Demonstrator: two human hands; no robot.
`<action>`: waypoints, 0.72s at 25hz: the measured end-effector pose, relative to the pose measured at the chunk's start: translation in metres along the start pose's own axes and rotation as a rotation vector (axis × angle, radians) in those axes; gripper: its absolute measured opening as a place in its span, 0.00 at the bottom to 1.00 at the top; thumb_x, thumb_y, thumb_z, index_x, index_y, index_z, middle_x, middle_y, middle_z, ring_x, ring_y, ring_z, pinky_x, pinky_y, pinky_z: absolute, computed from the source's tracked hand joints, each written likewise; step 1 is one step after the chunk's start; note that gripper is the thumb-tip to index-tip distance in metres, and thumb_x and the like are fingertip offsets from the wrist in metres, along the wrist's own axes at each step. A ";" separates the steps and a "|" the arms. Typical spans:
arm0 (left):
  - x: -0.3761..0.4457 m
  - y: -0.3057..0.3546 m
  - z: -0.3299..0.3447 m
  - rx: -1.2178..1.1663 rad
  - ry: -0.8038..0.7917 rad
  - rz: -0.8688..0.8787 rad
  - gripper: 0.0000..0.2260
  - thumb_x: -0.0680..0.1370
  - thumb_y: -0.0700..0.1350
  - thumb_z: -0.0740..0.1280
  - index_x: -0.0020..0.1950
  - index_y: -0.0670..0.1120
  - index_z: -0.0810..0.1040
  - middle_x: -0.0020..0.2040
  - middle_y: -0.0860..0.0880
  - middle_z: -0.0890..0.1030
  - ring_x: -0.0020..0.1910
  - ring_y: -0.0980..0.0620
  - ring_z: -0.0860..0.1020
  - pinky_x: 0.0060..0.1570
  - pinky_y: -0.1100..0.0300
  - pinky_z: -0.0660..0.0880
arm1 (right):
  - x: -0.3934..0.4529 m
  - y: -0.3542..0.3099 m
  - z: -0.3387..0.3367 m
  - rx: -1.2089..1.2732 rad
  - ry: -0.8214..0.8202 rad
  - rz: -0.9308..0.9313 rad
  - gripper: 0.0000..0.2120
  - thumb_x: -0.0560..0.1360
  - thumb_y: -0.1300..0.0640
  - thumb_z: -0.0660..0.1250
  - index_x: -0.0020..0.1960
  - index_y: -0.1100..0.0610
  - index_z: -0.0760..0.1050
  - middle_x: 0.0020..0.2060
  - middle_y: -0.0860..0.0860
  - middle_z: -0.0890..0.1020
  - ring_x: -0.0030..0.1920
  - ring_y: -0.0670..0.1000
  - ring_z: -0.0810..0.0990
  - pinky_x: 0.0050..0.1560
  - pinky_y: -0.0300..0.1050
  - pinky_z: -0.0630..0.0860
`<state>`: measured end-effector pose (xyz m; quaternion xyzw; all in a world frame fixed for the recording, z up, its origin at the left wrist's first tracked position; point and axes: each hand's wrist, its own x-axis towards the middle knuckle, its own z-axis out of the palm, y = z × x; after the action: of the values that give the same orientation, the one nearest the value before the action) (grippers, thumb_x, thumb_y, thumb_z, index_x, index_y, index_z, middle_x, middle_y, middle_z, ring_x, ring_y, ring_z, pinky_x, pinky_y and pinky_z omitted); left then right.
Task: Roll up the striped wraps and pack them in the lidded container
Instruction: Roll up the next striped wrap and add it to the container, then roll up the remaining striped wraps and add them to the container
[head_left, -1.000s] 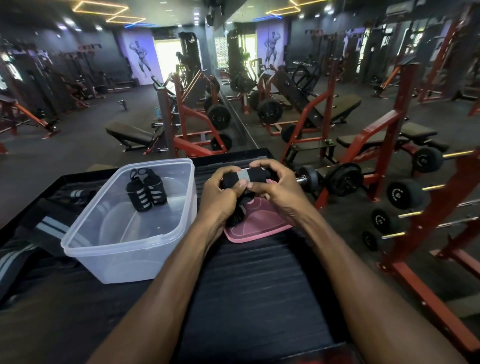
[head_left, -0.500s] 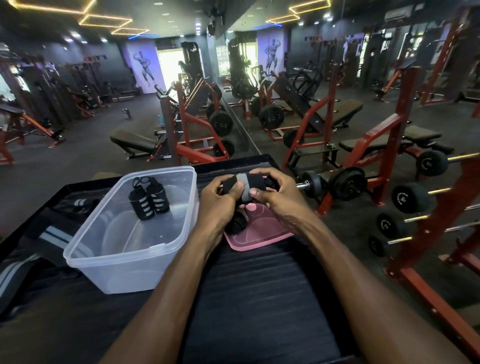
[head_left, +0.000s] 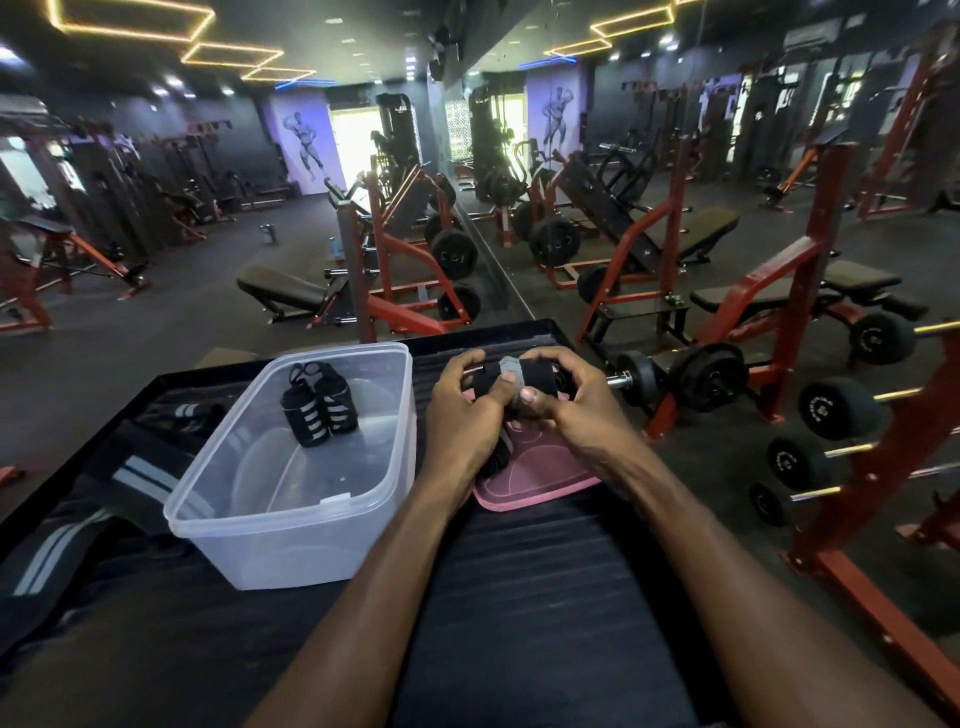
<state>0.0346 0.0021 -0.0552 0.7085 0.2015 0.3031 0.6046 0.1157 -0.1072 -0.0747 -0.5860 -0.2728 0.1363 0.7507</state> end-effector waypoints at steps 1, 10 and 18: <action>0.000 0.003 -0.001 0.037 0.026 -0.007 0.16 0.77 0.44 0.71 0.63 0.50 0.77 0.58 0.50 0.81 0.57 0.52 0.79 0.61 0.53 0.76 | 0.000 0.001 0.001 -0.002 -0.006 -0.003 0.15 0.74 0.70 0.69 0.52 0.52 0.79 0.52 0.57 0.80 0.51 0.59 0.82 0.47 0.62 0.83; 0.001 0.045 -0.033 0.266 -0.004 -0.052 0.08 0.76 0.44 0.66 0.55 0.50 0.77 0.51 0.50 0.83 0.54 0.47 0.80 0.53 0.56 0.76 | 0.001 -0.028 0.023 -0.113 -0.020 -0.007 0.13 0.76 0.69 0.68 0.60 0.60 0.75 0.51 0.61 0.80 0.47 0.58 0.83 0.49 0.59 0.83; 0.025 0.061 -0.123 0.310 0.060 -0.023 0.02 0.76 0.41 0.67 0.46 0.46 0.80 0.35 0.45 0.84 0.32 0.47 0.83 0.34 0.56 0.79 | 0.023 -0.068 0.098 -0.375 -0.040 0.003 0.20 0.70 0.64 0.76 0.57 0.57 0.72 0.52 0.55 0.78 0.53 0.59 0.82 0.45 0.57 0.84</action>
<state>-0.0344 0.0976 0.0196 0.7815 0.2720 0.2824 0.4853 0.0706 -0.0349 0.0116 -0.7134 -0.3072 0.0956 0.6225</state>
